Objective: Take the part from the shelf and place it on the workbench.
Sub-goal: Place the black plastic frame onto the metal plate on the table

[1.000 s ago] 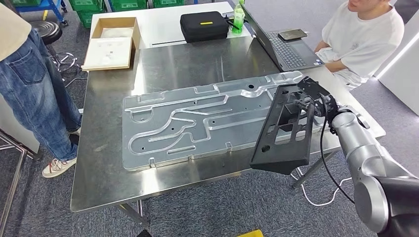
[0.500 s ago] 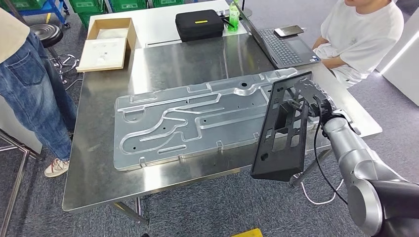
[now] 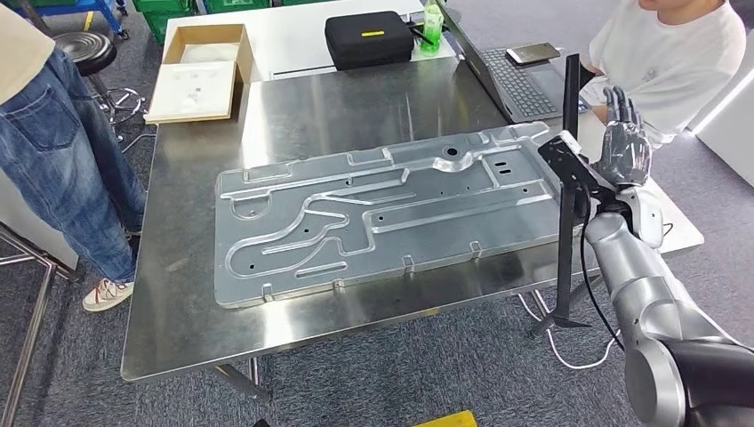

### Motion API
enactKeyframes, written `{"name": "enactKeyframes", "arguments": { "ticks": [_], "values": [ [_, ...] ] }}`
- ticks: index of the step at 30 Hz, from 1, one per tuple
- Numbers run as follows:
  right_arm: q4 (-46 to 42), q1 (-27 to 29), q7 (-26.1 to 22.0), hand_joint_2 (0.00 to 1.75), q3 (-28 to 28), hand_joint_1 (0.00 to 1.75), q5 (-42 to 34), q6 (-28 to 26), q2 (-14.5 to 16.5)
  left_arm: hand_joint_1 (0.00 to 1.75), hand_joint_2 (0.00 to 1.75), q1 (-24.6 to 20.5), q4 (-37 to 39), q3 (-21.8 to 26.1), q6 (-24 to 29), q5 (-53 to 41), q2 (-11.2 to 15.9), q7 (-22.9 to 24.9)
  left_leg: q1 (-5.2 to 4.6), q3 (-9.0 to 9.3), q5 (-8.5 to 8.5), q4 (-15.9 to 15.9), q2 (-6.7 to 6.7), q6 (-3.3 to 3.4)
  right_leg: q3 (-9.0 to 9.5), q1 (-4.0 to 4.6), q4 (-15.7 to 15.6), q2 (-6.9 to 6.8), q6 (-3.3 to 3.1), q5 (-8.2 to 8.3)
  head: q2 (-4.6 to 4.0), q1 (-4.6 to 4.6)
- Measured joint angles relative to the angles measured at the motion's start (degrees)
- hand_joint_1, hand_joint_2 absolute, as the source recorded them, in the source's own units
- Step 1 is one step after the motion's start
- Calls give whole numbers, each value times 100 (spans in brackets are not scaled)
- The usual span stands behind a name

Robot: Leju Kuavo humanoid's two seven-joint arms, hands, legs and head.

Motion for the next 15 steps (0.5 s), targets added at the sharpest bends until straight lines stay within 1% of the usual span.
{"name": "enactKeyframes", "arguments": {
  "ticks": [1, 2, 3, 5, 6, 7, 8, 10, 11, 12, 13, 14, 15],
  "values": [
    [-75, 13, -16, 175, 0, 0, 50, -68, -7, 0, 0, -5, 0, -4, -1, -5, -7, 0, -5, -8, -27, 28, -1, -32, 123, 0, -279, 6, -11, 92, 0, -1],
    [-160, 45, -31, 175, 1, 0, 143, -166, -15, 0, 0, -10, 0, -11, -3, -12, -9, 0, -10, -19, -44, 48, -2, -63, 187, 14, -435, 11, -34, 110, 0, -1],
    [-253, 85, -37, 175, 2, 0, 280, -282, -23, 0, 0, -13, 0, -20, -8, -20, -14, 1, -16, -32, -49, 49, -3, -92, 196, 39, -453, 19, -76, 69, 0, -2],
    [-485, 145, 8, 175, 7, 0, 667, -489, -43, 0, 0, -13, 0, -40, -23, -31, -26, 9, -10, -39, -74, 55, -2, -147, 188, 49, -465, 26, -178, 54, 0, -4],
    [-605, 142, 65, 175, 14, 0, 865, -535, -55, 0, 0, -12, 0, -51, -30, -35, -34, 13, -6, -58, -125, 113, -2, -170, 199, 49, -465, 28, -227, 46, 0, -5],
    [-714, 110, 139, 175, 27, 0, 1038, -548, -68, 0, 0, -15, 0, -64, -35, -38, -42, 17, -2, -128, -225, 281, -2, -186, 216, 50, -473, 29, -275, 41, 0, -5],
    [-805, 60, 214, 175, 46, 0, 1173, -540, -81, 0, 0, -18, 0, -78, -37, -39, -51, 19, -1, -258, -366, 559, -3, -191, 235, 62, -479, 28, -315, 32, 0, -5],
    [-912, -63, 334, 175, 88, 0, 1323, -489, -105, 0, 0, -18, 0, -103, -44, -41, -66, 23, -7, -655, -653, 1323, -5, -169, 260, 109, -477, 27, -374, 7, 0, -5],
    [-941, -115, 380, 175, 106, 0, 1371, -454, -113, 0, 0, -12, 0, -111, -49, -41, -70, 25, -14, -827, -704, 1609, -6, -148, 275, 137, -475, 30, -397, -5, 0, -4],
    [-963, -163, 431, 175, 127, 0, 1417, -402, -121, 0, 0, -7, 0, -117, -55, -40, -73, 27, -28, -919, -650, 1711, -7, -119, 290, 163, -472, 34, -418, -18, 0, -4],
    [-974, -213, 481, 175, 147, 0, 1454, -339, -129, 0, 0, -4, 0, -122, -60, -39, -74, 28, -52, -908, -492, 1596, -8, -80, 306, 183, -468, 40, -433, -30, 0, -4],
    [-977, -270, 536, 175, 172, 0, 1482, -260, -136, 0, 0, -5, 0, -125, -63, -36, -76, 28, -88, -802, -260, 1286, -9, -32, 320, 194, -464, 48, -443, -41, 0, -4],
    [-975, -333, 603, 175, 200, 0, 1500, -141, -144, 0, 0, -10, 0, -127, -67, -33, -75, 28, -138, -649, -43, 887, -10, 33, 329, 195, -463, 54, -446, -49, 0, -3]
  ]
}}
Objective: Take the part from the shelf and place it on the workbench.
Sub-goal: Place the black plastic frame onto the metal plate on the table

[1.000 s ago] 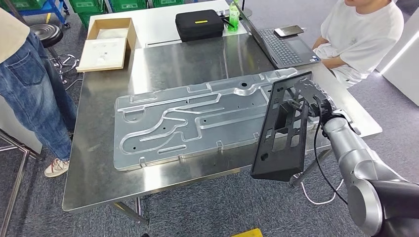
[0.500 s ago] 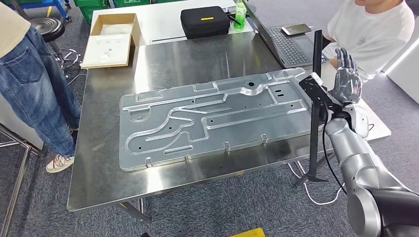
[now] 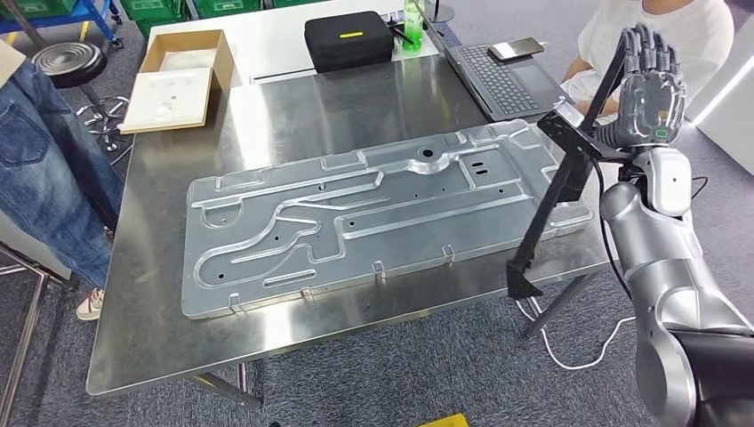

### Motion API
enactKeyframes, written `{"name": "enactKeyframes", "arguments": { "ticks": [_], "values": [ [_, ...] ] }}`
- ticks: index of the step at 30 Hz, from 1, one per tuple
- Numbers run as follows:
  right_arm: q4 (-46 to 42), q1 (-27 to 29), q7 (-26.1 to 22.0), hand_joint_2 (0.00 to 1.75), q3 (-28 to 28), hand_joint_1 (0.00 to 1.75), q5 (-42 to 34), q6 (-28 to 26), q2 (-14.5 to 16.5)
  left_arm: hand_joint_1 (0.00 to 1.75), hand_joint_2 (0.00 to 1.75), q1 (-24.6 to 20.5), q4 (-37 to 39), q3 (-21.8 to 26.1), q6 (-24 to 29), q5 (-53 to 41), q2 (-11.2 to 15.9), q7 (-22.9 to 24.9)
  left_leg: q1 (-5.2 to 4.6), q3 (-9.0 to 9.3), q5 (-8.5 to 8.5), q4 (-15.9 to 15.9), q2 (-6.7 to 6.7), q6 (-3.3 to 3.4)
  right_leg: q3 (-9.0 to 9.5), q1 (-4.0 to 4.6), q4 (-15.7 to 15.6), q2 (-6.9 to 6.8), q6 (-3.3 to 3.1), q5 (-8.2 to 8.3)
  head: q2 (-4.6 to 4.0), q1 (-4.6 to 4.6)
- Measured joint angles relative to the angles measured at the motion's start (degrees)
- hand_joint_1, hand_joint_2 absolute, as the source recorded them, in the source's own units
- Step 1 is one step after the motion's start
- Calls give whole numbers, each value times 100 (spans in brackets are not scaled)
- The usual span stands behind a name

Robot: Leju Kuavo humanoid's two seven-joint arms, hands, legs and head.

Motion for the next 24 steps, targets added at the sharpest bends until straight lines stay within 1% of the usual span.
{"name": "enactKeyframes", "arguments": {
  "ticks": [1, 2, 3, 4, 6, 7, 8, 9, 10, 11, 12, 13, 14, 15, 16, 17, 18, 19, 20, 21, 22, 23, 24],
  "values": [
    [13, -67, 78, 175, 24, 0, 16, 163, -6, 0, 0, -7, 0, -1, -3, 4, 2, -1, -42, 149, 155, -357, 1, 57, 2, 1, 0, 7, 5, -6, 0, 0],
    [47, -140, 172, 175, 46, 0, 32, 400, -14, 0, 0, -13, 0, -2, -8, 11, 4, -2, -77, 265, 230, -620, 2, 97, -1, -6, -4, 11, 18, -7, 0, 0],
    [102, -209, 273, 131, 68, 0, 45, 695, -19, 0, 0, -16, 0, -2, -14, 17, 7, -3, -100, 328, 238, -762, 2, 124, -4, -15, -12, 12, 36, -4, 0, 0],
    [185, -275, 374, 87, 88, 0, 45, 1055, -23, 0, 0, -16, 0, -2, -21, 27, 7, -6, -107, 356, 231, -815, 3, 127, -7, -21, -27, 13, 59, 4, 0, -2],
    [418, -454, 585, 0, 148, 0, -9, 1837, -25, 0, 0, -13, 0, -2, -41, 50, 8, -14, -80, 410, 282, -948, 2, 125, -18, -34, -36, 1, 103, -3, 0, -1],
    [588, -596, 702, 0, 172, 0, -63, 2239, -24, 0, 0, -15, 0, -3, -54, 66, 8, -24, -63, 435, 320, -1017, 3, 123, -52, -38, 17, -6, 123, -50, 0, 1],
    [768, -759, 829, 44, 190, 0, -125, 2583, -23, 0, 0, -21, 0, -3, -68, 83, 8, -34, -44, 457, 355, -1079, 5, 119, -128, -43, 168, -10, 146, -149, 0, 1],
    [945, -906, 950, 87, 194, 0, -192, 2863, -23, 0, 0, -28, 0, -4, -80, 98, 7, -47, -40, 463, 369, -1103, 5, 114, -249, -58, 424, -12, 174, -285, 0, 1],
    [1091, -1003, 1056, 131, 195, 0, -247, 3048, -22, 0, 0, -32, 0, -4, -88, 111, 6, -56, -29, 468, 369, -1106, 5, 116, -412, -72, 756, -9, 211, -431, 0, 1],
    [1202, -1049, 1145, 175, 195, 0, -287, 3150, -21, 0, 0, -30, 0, -4, -92, 118, 6, -61, -9, 474, 361, -1101, 4, 108, -573, -99, 1075, -8, 254, -531, 0, 1],
    [1295, -1060, 1214, 175, 195, 0, -310, 3198, -19, 0, 0, -23, 0, -4, -93, 120, 5, -63, 19, 481, 347, -1088, 3, 90, -687, -136, 1272, -10, 303, -543, 0, 2],
    [1379, -1063, 1272, 175, 195, 0, -322, 3234, -17, 0, 0, -14, 0, -4, -94, 121, 5, -63, 54, 485, 324, -1063, 1, 60, -712, -183, 1271, -14, 359, -450, 0, 1],
    [1455, -1068, 1319, 175, 195, 0, -331, 3278, -16, 0, 0, -5, 0, -4, -95, 122, 5, -63, 95, 484, 292, -1021, -1, 17, -636, -238, 1065, -24, 420, -272, 0, 1],
    [1521, -1073, 1358, 175, 195, 0, -344, 3333, -16, 0, 0, 2, 0, -3, -95, 123, 6, -63, 140, 478, 248, -960, -2, -38, -496, -294, 733, -36, 498, -90, 0, 2],
    [1584, -1080, 1385, 175, 195, 0, -366, 3396, -16, 0, 0, 6, 0, -3, -94, 124, 15, -63, 157, 457, 199, -889, -7, -103, -358, -319, 443, -39, 567, 25, 0, 5],
    [1641, -1086, 1402, 131, 195, 0, -390, 3450, -16, 0, 0, 10, 0, -2, -93, 125, 24, -64, 174, 431, 155, -812, -12, -157, -263, -328, 241, -31, 573, 78, 0, 4],
    [1694, -1081, 1416, 87, 195, 0, -417, 3485, -16, 0, 0, 15, 0, -2, -93, 125, 32, -67, 179, 411, 124, -759, -19, -200, -224, -319, 157, -20, 539, 64, 0, 4],
    [1738, -1076, 1421, 44, 195, 0, -439, 3503, -16, 0, 0, 25, 0, -2, -92, 125, 40, -71, 171, 397, 110, -735, -25, -227, -226, -293, 172, -2, 466, 34, 0, 3],
    [1769, -1073, 1423, 0, 195, 0, -455, 3505, -15, 0, 0, 38, 0, -2, -92, 126, 38, -75, 185, 395, 103, -725, -27, -241, -238, -282, 179, 9, 374, 31, 0, -1],
    [1790, -1073, 1426, 0, 195, 0, -468, 3498, -11, 0, 0, 48, 0, -2, -92, 126, 37, -79, 194, 393, 85, -719, -28, -259, -242, -269, 186, 12, 315, 28, 0, 0],
    [1805, -1082, 1428, 0, 195, 0, -478, 3488, -8, 0, 0, 53, 0, -2, -92, 128, 36, -82, 201, 367, 31, -655, -25, -269, -241, -254, 188, 16, 271, 28, 0, 0],
    [1817, -1091, 1435, 0, 195, 0, -486, 3474, -4, 0, 0, 51, 0, -3, -92, 131, 33, -86, 208, 295, -73, -493, -23, -270, -237, -236, 184, 17, 231, 29, 0, 0],
    [1826, -1095, 1451, 0, 195, 0, -493, 3461, 1, 0, 0, 48, 0, -3, -92, 134, 30, -90, 207, 167, -227, -211, -22, -261, -230, -212, 177, 16, 197, 30, 0, -1]
  ]
}}
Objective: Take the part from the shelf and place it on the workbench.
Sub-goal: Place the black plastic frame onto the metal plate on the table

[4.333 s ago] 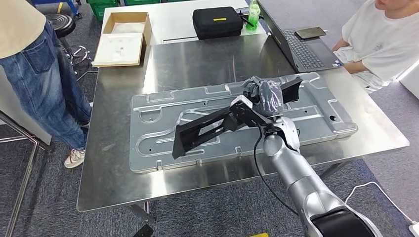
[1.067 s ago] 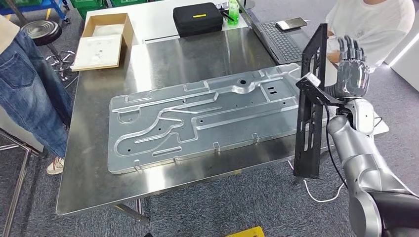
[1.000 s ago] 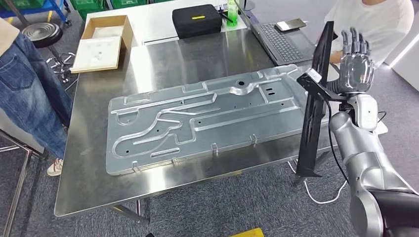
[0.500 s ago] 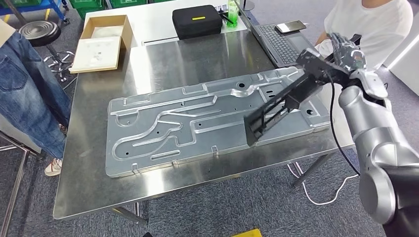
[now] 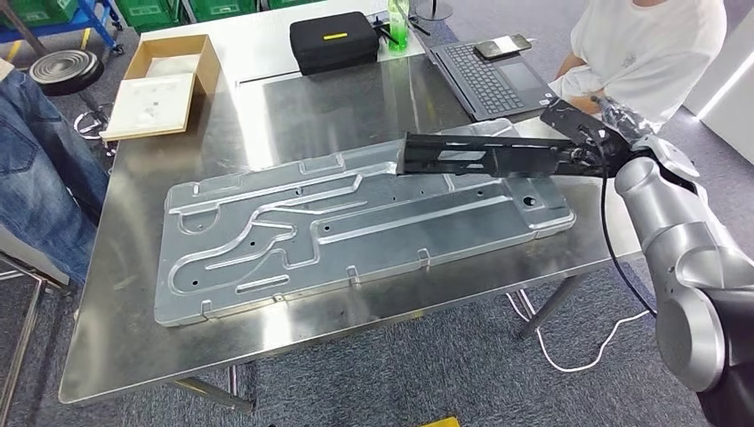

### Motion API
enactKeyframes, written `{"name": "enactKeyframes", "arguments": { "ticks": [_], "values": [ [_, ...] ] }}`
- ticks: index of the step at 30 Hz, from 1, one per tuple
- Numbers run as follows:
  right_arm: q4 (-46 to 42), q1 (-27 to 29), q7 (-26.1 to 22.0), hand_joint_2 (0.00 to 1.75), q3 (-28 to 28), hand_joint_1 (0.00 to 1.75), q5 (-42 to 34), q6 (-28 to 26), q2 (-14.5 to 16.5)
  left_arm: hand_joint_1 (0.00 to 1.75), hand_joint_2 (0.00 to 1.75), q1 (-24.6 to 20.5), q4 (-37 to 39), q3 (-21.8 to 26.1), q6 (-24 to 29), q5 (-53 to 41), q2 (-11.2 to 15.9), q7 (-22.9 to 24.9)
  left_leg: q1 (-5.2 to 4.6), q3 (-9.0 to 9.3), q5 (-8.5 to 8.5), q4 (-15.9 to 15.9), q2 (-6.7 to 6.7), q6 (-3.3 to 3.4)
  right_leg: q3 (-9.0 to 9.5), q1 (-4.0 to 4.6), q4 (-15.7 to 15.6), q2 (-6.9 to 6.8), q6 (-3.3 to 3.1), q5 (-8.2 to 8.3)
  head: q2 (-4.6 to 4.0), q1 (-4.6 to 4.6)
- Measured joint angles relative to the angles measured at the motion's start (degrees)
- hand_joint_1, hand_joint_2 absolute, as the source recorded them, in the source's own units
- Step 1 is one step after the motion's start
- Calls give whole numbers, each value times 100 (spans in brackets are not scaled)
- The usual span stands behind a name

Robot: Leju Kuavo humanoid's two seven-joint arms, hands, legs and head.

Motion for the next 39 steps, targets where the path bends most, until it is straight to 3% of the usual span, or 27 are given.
{"name": "enactKeyframes", "arguments": {
  "ticks": [2, 3, 4, 5, 7, 9, 11, 14, 18, 19, 20, 22, 23, 25, 27, 29, 32, 34, 35, 36, 37, 39],
  "values": [
    [32, 3, 30, 0, 0, 0, -5, -14, 15, 0, 0, 3, 0, -1, 0, 5, -5, -6, -32, -375, -319, 762, 0, 64, 4, 66, -7, -1, -54, 0, 0, 0],
    [52, 6, 46, 0, 0, 0, -6, -16, 23, 0, 0, 10, 0, -1, 0, 6, -5, -6, -66, -527, -387, 1041, -3, 110, 4, 101, -7, 1, -78, -1, 0, 0],
    [73, 9, 54, 0, 0, 0, -6, -17, 29, 0, 0, 16, 0, 0, 0, 7, -5, -6, -113, -591, -352, 1128, -6, 167, 4, 133, -8, 7, -97, -1, 0, 1],
    [92, 12, 61, 0, 0, 0, -6, -18, 32, 0, 0, 20, 0, -1, 0, 7, -5, -6, -172, -541, -216, 986, -9, 234, 4, 157, -9, 15, -112, 0, 0, 1],
    [123, 19, 70, 0, 0, 0, -6, -29, 40, 0, 0, 15, 0, 0, 3, 8, 2, -6, -321, -203, 157, 243, -17, 404, 8, 178, -13, 29, -124, 4, 0, 2],
    [147, 47, 69, 0, 0, 0, -7, -85, 49, 0, 0, 5, 0, 1, 9, 10, 18, -7, -419, 105, 348, -370, -7, 534, 15, 177, -31, 30, -118, 10, 0, 2],
    [165, 75, 59, 0, 0, 0, -8, -158, 51, 0, 0, 3, 0, 2, 15, 17, 26, -9, -442, 198, 373, -541, 5, 573, 28, 161, -69, 24, -87, 31, 0, 2],
    [162, 73, -20, 0, 0, 0, -40, -248, 51, 0, 0, 5, 0, 2, 17, 25, 24, -10, -392, 329, 503, -805, 32, 548, 16, 174, -9, 19, -27, -37, 0, 2],
    [175, 111, -333, 175, -15, 0, -247, -73, 52, 0, 0, -12, 0, -1, 13, 20, 1, -18, -314, 390, 568, -921, 49, 508, -459, 114, 1032, 5, 101, -545, 0, 4],
    [182, 136, -440, 175, -26, 0, -329, 49, 52, 0, 0, -3, 0, -1, 8, 16, -4, -20, -290, 388, 556, -904, 48, 491, -514, 82, 1135, 0, 147, -532, 0, 5],
    [186, 153, -562, 175, -43, 0, -418, 154, 53, 0, 0, 7, 0, -1, 4, 12, -8, -24, -263, 382, 537, -873, 47, 464, -473, 46, 1045, -11, 195, -420, 0, 5],
    [160, 161, -829, 175, -97, 0, -601, 236, 53, 0, 0, 23, 0, -1, 1, 4, -14, -35, -208, 350, 465, -754, 44, 373, -166, -26, 441, -47, 302, -95, 0, 8],
    [136, 151, -938, 175, -133, 0, -675, 211, 56, 0, 0, 18, 0, -2, 3, 2, -17, -40, -196, 315, 421, -666, 41, 320, -25, -37, 154, -51, 311, 6, 0, 4],
    [66, 141, -1053, 175, -209, 0, -772, 113, 61, 0, 0, 7, 0, -3, 8, 0, -20, -49, -191, 251, 368, -559, 36, 243, 73, -15, -68, -44, 234, 12, 0, -5],
    [5, 139, -1077, 87, -267, 0, -810, 49, 73, 0, 0, 6, 0, -4, 11, 0, -26, -55, -182, 231, 356, -537, 36, 198, 60, 14, -66, -31, 106, 19, 0, -14],
    [-52, 125, -1091, 0, -309, 0, -821, 16, 92, 0, 0, 5, 0, -5, 14, 0, -27, -57, -160, 177, 245, -398, 32, 146, 64, 22, -78, -25, 22, 31, 0, -14],
    [-129, 115, -1142, 0, -361, 0, -863, -104, 120, 0, 0, 1, 0, -5, 17, 0, -30, -59, -135, -219, -228, 493, 27, 93, 70, 48, -86, -29, -53, 34, 0, -14],
    [-168, 143, -1210, 0, -389, 0, -894, -272, 134, 0, 0, 12, 0, -5, 21, 0, -33, -59, -130, -468, -367, 1005, 26, 108, 70, 83, -86, -26, -66, 32, 0, -14],
    [-202, 171, -1266, 0, -399, 0, -907, -405, 138, 0, 0, 17, 0, -5, 26, 0, -36, -59, -133, -466, -290, 987, 24, 132, 73, 97, -86, -21, -69, 32, 0, -14],
    [-250, 206, -1339, 0, -408, 0, -922, -563, 141, 0, 0, 18, 0, -5, 34, 0, -39, -59, -139, -358, -125, 756, 22, 167, 78, 109, -86, -15, -70, 31, 0, -14],
    [-309, 247, -1427, 0, -420, 0, -944, -733, 146, 0, 0, 15, 0, -5, 43, 0, -41, -59, -155, -173, 71, 364, 20, 211, 83, 114, -86, -11, -70, 31, 0, -14],
    [-411, 322, -1567, 0, -452, 0, -986, -972, 157, 0, 0, 0, 0, -7, 57, 0, -43, -59, -197, 157, 293, -299, 17, 272, 84, 123, -92, -8, -55, 36, 0, -14]
  ]
}}
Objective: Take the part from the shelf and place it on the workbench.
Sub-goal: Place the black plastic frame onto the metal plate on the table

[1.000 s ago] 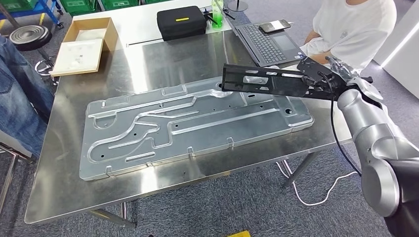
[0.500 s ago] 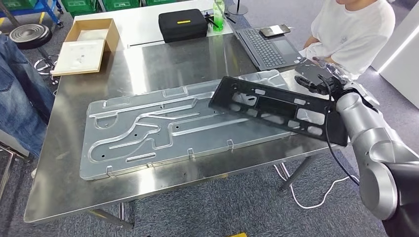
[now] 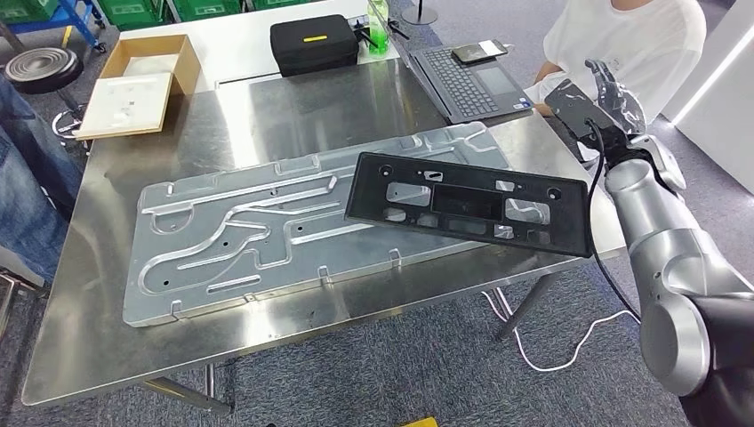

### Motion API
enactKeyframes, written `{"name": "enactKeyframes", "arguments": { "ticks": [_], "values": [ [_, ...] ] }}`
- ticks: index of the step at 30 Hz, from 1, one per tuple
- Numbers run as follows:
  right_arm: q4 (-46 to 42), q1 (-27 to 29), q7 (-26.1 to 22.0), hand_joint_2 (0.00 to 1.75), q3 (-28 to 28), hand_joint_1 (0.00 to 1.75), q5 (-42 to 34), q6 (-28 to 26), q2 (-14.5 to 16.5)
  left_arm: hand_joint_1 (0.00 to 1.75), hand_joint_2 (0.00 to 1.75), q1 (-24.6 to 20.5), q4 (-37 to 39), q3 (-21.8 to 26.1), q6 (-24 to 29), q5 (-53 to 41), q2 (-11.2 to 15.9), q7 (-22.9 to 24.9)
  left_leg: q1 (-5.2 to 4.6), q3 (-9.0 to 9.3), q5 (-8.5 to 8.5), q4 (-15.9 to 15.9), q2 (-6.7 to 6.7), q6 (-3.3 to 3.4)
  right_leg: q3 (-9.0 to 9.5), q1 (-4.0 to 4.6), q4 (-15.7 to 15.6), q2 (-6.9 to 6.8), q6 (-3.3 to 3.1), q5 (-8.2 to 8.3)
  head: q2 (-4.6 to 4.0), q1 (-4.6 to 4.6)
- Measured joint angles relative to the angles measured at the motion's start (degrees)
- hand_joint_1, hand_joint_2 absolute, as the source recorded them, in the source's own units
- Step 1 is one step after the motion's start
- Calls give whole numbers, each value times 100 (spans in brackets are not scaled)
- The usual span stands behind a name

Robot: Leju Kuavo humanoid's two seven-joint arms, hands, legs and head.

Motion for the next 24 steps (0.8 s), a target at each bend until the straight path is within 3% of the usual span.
{"name": "enactKeyframes", "arguments": {
  "ticks": [3, 5, 7, 9, 10, 11, 12, 14, 16, 19, 21, 24],
  "values": [
    [-84, 124, -62, 0, -31, 0, -24, -78, 9, 0, 0, -7, 0, -3, 5, 0, -8, 0, -42, 102, 39, -242, -5, 28, 2, -15, -48, -6, 74, 37, 0, 0],
    [-137, 181, -80, 0, -37, 0, -27, -96, 12, 0, 0, -3, 0, -3, 8, 1, -15, 0, -19, 142, 113, -357, 2, 71, -13, -18, -22, -17, 126, 2, 0, 1],
    [-180, 198, -121, 0, -60, 0, -60, -153, 12, 0, 0, -10, 0, -4, 19, 4, -24, 0, 5, 177, 182, -460, 11, 115, -183, -10, 353, -21, 153, -252, 0, 2],
    [-240, 264, -245, 0, -101, 0, -184, -219, 14, 0, 0, -18, 0, -5, 43, 14, -32, 0, 0, 175, 194, -470, 10, 133, -496, -7, 1032, -18, 172, -585, 0, 2],
    [-311, 338, -384, 0, -116, 0, -299, -251, 25, 0, 0, -17, 0, -5, 58, 24, -36, 2, 1, 175, 193, -467, 7, 133, -612, -12, 1283, -20, 183, -654, 0, 3],
    [-451, 440, -579, 0, -124, 0, -444, -296, 50, 0, 0, -15, 0, -5, 71, 34, -39, 7, 4, 175, 190, -460, 5, 128, -646, -19, 1347, -24, 191, -618, 0, 3],
    [-657, 563, -762, 0, -123, 0, -586, -351, 90, 0, 0, -14, 0, -5, 80, 43, -42, 13, 7, 176, 180, -445, 3, 118, -574, -29, 1200, -28, 198, -484, 0, 3],
    [-1263, 813, -914, 0, -77, 0, -797, -482, 217, 0, 0, -22, 0, -6, 89, 52, -52, 30, 5, 164, 132, -380, 6, 70, -218, -49, 501, -41, 205, -140, 0, 2],
    [-1806, 1003, -799, 0, 11, 0, -882, -549, 333, 0, 0, -52, 0, -10, 95, 61, -61, 42, -13, 133, 74, -295, 10, 12, 21, -42, 24, -46, 167, -7, 0, 0],
    [-2368, 1251, -853, 0, 140, 0, -872, -734, 421, 0, 0, -64, 0, -21, 102, 68, -68, 49, -17, 107, 44, -259, 4, -48, 46, -19, -40, -49, 61, -21, 0, 1],
    [-2806, 1397, -1020, 0, 304, 0, -644, -1004, 514, 0, 0, -59, 0, -32, 107, 64, -74, 53, -1, 39, -90, -83, -4, -114, 55, -33, -60, -46, -7, -6, 0, 1],
    [-3539, 1634, -800, 0, 818, 0, 223, -1322, 733, 0, 0, -84, 0, -56, 109, 48, -86, 80, 47, -380, -570, 869, -9, -206, 67, -29, -70, -45, -80, -9, 0, 1]
  ]
}}
